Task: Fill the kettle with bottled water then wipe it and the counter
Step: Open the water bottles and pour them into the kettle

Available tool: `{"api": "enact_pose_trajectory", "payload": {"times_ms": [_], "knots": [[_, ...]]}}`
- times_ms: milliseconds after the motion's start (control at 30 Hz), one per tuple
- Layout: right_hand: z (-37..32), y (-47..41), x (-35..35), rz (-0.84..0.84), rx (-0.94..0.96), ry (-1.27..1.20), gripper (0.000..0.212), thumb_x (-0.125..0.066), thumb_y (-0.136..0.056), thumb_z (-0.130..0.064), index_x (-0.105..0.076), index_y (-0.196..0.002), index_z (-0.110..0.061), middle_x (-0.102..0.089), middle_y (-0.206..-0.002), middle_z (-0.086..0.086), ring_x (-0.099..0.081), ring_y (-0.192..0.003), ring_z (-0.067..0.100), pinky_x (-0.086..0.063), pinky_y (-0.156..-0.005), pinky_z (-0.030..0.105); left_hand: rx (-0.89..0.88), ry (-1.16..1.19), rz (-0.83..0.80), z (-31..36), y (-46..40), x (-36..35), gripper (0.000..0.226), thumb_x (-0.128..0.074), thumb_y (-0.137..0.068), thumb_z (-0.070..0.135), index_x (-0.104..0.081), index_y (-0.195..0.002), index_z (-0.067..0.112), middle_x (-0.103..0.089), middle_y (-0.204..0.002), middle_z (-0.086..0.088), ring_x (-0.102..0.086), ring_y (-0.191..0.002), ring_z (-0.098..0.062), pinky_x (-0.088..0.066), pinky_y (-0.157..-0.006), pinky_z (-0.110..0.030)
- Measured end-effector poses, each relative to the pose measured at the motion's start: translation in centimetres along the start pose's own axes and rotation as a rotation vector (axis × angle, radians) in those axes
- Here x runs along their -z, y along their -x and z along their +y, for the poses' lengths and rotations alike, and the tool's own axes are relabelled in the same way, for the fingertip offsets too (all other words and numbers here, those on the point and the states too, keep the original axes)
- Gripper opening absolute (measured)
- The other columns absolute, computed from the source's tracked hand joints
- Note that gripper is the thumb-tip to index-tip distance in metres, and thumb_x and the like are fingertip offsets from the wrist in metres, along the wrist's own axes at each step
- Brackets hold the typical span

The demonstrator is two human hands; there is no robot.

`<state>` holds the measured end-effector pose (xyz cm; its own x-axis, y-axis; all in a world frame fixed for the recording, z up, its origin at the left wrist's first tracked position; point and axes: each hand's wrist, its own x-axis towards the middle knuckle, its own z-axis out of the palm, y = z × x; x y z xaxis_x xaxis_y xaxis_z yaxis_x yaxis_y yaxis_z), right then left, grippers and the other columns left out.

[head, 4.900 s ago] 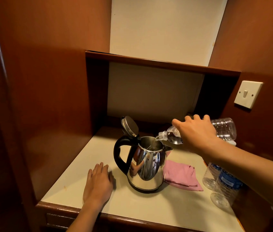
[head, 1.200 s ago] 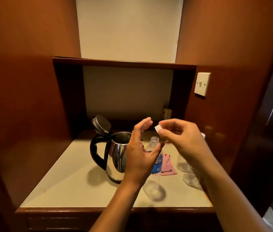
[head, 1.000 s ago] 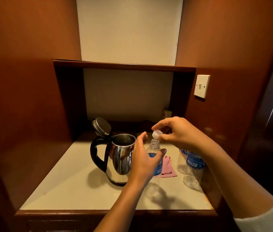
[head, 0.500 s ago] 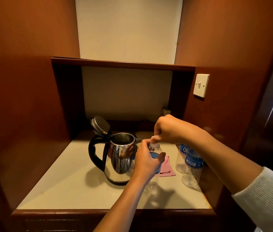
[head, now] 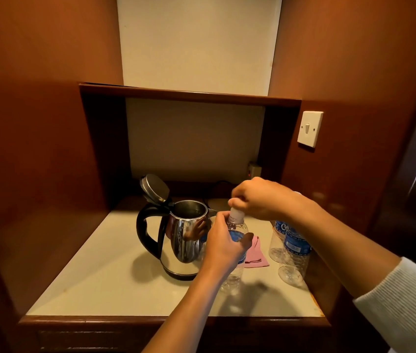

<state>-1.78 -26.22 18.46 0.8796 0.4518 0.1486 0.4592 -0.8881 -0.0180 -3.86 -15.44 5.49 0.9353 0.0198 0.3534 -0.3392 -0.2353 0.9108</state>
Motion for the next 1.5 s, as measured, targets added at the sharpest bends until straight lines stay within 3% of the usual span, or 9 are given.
{"api": "enact_pose_trajectory", "payload": {"times_ms": [100, 300, 533, 633, 700, 800, 1167, 1400, 1500], "knots": [[0.7, 0.2, 0.8, 0.039, -0.126, 0.072, 0.050, -0.039, -0.101, -0.053, -0.072, -0.094, -0.016, -0.070, -0.086, 0.002, -0.063, -0.074, 0.014, -0.047, -0.059, 0.028, 0.009, 0.005, 0.007, 0.0, 0.1, 0.2, 0.049, -0.078, -0.084, 0.023, -0.044, -0.119, 0.028, -0.055, -0.107, 0.007, -0.060, -0.097, -0.009, -0.049, -0.072, -0.015], [-0.5, 0.9, 1.4, -0.093, 0.081, -0.214, 0.035, -0.041, -0.104, -0.044, -0.065, -0.120, -0.023, -0.066, -0.116, -0.002, -0.060, -0.102, 0.012, -0.052, -0.089, 0.034, 0.033, 0.056, -0.013, -0.2, -0.1, 0.1, 0.049, -0.078, -0.084, 0.025, -0.045, -0.120, 0.030, -0.056, -0.114, 0.006, -0.058, -0.108, -0.012, -0.051, -0.086, -0.025], [-0.1, 0.4, 2.1, -0.054, -0.080, 0.084, 0.045, -0.047, -0.098, -0.056, -0.069, -0.110, -0.020, -0.070, -0.098, 0.000, -0.064, -0.085, 0.014, -0.056, -0.076, 0.033, 0.002, -0.019, -0.019, -0.1, -0.3, 0.3, 0.049, -0.078, -0.084, 0.027, -0.044, -0.120, 0.029, -0.055, -0.112, 0.005, -0.058, -0.102, -0.013, -0.048, -0.078, -0.018], [-0.3, 0.8, 2.4, -0.167, 0.046, -0.018, 0.035, -0.067, -0.093, -0.037, -0.062, -0.125, -0.025, -0.063, -0.096, -0.011, -0.060, -0.086, 0.008, -0.047, -0.068, 0.020, -0.021, -0.026, -0.037, -0.3, -0.3, 0.5, 0.047, -0.078, -0.084, 0.030, -0.046, -0.119, 0.030, -0.059, -0.113, 0.008, -0.058, -0.108, -0.009, -0.048, -0.085, -0.021], [-0.3, 0.7, 1.9, -0.150, 0.060, -0.033, 0.025, -0.070, -0.091, -0.030, -0.069, -0.115, -0.023, -0.062, -0.095, -0.011, -0.060, -0.088, 0.009, -0.044, -0.065, 0.017, -0.027, -0.028, -0.037, -0.4, -0.3, 0.4, 0.047, -0.078, -0.084, 0.031, -0.046, -0.119, 0.030, -0.059, -0.114, 0.009, -0.057, -0.109, -0.009, -0.049, -0.087, -0.023], [-0.1, 0.6, 1.3, -0.096, 0.012, -0.093, 0.018, -0.069, -0.091, -0.036, -0.073, -0.095, -0.020, -0.067, -0.084, -0.007, -0.062, -0.076, 0.011, -0.043, -0.059, 0.019, -0.056, -0.068, -0.017, -0.5, -0.2, -0.1, 0.046, -0.077, -0.085, 0.036, -0.046, -0.118, 0.032, -0.057, -0.118, 0.008, -0.055, -0.113, -0.009, -0.048, -0.092, -0.027], [3.4, 4.9, 4.5, -0.234, -0.225, 0.160, 0.030, -0.076, -0.083, -0.043, -0.075, -0.082, -0.013, -0.073, -0.075, 0.002, -0.068, -0.064, 0.013, -0.050, -0.049, 0.024, -0.127, -0.194, -0.269, -0.9, 3.0, -5.2, 0.075, -0.065, -0.088, 0.039, -0.019, -0.146, 0.028, -0.025, -0.137, 0.013, -0.027, -0.132, -0.003, -0.033, -0.113, -0.026], [5.9, 7.2, 5.1, -0.320, -0.392, 0.215, 0.024, -0.075, -0.084, -0.031, -0.075, -0.089, -0.007, -0.074, -0.077, 0.007, -0.064, -0.057, 0.014, -0.047, -0.048, 0.022, -0.101, -0.130, -0.345, -0.5, 4.2, -9.0, 0.050, -0.069, -0.090, 0.039, -0.038, -0.128, 0.032, -0.047, -0.124, 0.013, -0.048, -0.110, 0.001, -0.039, -0.089, -0.008], [6.4, 7.6, 4.6, -0.309, -0.462, 0.211, 0.019, -0.076, -0.084, -0.023, -0.070, -0.093, -0.008, -0.070, -0.073, 0.005, -0.067, -0.059, 0.016, -0.050, -0.048, 0.022, -0.103, -0.129, -0.346, -0.4, 4.3, -10.0, 0.048, -0.070, -0.089, 0.039, -0.040, -0.127, 0.032, -0.049, -0.124, 0.012, -0.049, -0.112, -0.002, -0.041, -0.093, -0.015]]}}
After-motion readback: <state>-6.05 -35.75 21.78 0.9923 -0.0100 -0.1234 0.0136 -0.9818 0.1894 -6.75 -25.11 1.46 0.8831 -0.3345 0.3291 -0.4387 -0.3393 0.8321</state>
